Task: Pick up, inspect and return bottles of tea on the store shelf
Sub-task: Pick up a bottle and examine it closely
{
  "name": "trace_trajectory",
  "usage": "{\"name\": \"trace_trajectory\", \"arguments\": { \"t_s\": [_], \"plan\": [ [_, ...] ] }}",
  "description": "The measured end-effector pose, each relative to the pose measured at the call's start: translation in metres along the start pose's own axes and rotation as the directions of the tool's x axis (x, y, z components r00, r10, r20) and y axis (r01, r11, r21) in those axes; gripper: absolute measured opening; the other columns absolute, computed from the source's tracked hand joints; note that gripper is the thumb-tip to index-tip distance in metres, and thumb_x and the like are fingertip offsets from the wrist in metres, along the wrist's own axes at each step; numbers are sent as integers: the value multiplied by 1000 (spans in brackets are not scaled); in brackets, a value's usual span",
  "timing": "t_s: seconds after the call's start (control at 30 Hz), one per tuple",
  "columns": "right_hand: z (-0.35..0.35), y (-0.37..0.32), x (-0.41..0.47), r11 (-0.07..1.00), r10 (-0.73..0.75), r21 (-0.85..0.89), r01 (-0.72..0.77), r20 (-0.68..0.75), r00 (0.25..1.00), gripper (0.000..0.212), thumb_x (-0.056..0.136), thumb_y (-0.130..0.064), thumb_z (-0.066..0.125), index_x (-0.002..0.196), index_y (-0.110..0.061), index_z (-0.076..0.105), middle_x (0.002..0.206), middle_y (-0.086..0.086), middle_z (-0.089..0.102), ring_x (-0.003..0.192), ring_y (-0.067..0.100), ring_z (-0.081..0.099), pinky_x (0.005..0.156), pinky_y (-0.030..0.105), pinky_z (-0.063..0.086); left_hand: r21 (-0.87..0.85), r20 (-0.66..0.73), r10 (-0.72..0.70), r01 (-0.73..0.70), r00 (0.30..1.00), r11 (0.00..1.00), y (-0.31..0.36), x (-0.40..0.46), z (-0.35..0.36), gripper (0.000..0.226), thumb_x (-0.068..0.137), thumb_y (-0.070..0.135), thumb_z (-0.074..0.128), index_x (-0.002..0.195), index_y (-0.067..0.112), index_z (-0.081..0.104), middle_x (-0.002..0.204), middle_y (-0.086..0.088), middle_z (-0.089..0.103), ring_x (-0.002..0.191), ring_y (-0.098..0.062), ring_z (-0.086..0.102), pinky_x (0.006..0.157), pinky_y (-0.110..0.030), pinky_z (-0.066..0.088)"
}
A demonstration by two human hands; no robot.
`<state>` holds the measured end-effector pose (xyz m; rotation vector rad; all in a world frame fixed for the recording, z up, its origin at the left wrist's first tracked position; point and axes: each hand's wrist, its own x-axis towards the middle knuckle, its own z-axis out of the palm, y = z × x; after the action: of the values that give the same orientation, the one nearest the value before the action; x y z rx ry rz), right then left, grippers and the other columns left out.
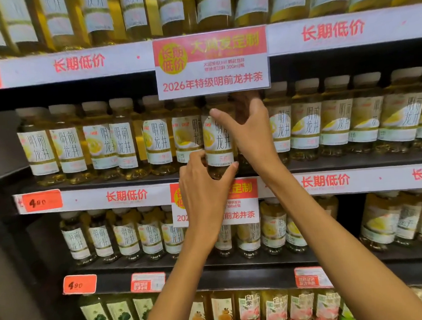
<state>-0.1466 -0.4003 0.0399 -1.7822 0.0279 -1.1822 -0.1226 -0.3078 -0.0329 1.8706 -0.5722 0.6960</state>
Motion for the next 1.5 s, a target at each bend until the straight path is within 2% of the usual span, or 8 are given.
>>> {"name": "trace_trajectory", "arguments": {
  "t_s": [0.17,0.3,0.67,0.83,0.93,1.1,1.3,1.5],
  "plan": [
    [-7,10,-4,990,-107,-90,106,-7,994,47,83,-31,73,121,-8,55,122,8,59,114,17,55,95,32,48,20,-49,21,-20,999,1000,1,0,3,61,75,44,76,121,11,54,118,-9,48,102,-22,55,88,-39,50],
    [-11,19,-4,963,-151,-220,155,36,988,50,84,-34,71,129,-20,54,129,3,48,116,6,44,90,6,35,41,-58,13,-11,998,999,5,0,6,62,79,41,73,126,9,49,117,-9,54,106,-22,53,92,-40,46],
    [-13,22,10,880,-215,-415,231,86,973,46,87,-36,67,127,-16,60,126,7,49,120,18,41,97,21,35,58,-76,94,-89,993,994,8,0,2,43,86,19,70,123,13,50,116,-4,55,103,-21,58,88,-40,51],
    [-28,20,22,691,-363,-688,222,-66,929,37,82,-13,68,115,-4,57,105,16,59,103,34,45,86,45,40,88,-73,130,-124,989,988,11,4,3,47,84,17,72,124,12,48,118,-5,53,103,-23,57,89,-40,50],
    [-28,20,27,527,-318,-833,168,-9,948,32,80,-19,71,105,-4,56,96,17,62,103,34,42,83,41,32,106,-90,159,-149,983,983,13,4,5,49,83,19,73,124,12,47,117,-6,52,105,-22,55,87,-38,51],
    [-25,22,26,475,-304,-853,215,70,950,33,78,-15,74,101,0,57,95,23,60,94,27,27,74,33,21,130,-86,153,-142,984,981,14,5,9,57,82,23,74,129,11,43,117,-7,51,104,-20,55,82,-32,51],
    [-29,28,28,587,-315,-783,206,13,949,34,85,-27,67,105,-2,53,88,18,61,98,34,41,79,39,30,138,-88,144,-131,986,982,10,6,10,58,82,25,74,129,11,43,119,-7,50,107,-21,55,82,-30,48],
    [-40,29,13,887,-248,-421,190,-88,965,55,86,-34,68,130,-10,45,111,8,53,107,25,50,88,43,47,97,-77,144,-136,987,986,14,4,14,56,84,21,72,130,10,42,123,-9,46,104,-20,55,78,-24,46]
  ]
}}
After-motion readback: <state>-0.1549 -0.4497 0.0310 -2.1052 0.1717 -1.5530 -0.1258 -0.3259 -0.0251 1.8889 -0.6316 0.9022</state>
